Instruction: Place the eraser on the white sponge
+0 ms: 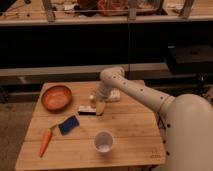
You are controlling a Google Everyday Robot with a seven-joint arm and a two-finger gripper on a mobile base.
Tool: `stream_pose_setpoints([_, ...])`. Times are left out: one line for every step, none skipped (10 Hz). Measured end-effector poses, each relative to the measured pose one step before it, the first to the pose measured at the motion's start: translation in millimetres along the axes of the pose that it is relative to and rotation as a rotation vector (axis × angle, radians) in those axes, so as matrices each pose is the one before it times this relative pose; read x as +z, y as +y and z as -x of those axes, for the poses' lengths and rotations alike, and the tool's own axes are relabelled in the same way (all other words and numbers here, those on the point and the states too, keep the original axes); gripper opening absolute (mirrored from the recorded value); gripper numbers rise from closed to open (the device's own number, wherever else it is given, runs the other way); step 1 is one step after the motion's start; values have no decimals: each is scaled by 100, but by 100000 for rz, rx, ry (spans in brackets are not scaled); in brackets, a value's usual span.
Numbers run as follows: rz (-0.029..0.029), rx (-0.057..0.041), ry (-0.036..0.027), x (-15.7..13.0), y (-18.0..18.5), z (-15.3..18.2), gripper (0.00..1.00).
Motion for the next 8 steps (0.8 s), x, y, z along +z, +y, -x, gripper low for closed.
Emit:
stream_pose_setpoints([490, -2047, 1013, 444, 136, 293, 80])
stream_pose_setpoints([587, -3118, 2586, 820, 118, 725, 80])
stream_pose_setpoints([121, -4246, 4951, 846, 19, 872, 80])
stream_pose_setpoints([72, -7502, 8077, 1230, -76, 1286, 80])
stream_pose_setpoints([465, -5623, 3931, 1013, 32, 810, 80])
stream_pose_setpoints([-85, -3804, 2693, 625, -61, 35, 80])
stream_pose_setpoints([708, -2169, 1700, 422, 35, 90, 80])
stream_pose_setpoints([735, -303, 897, 350, 56, -176, 80])
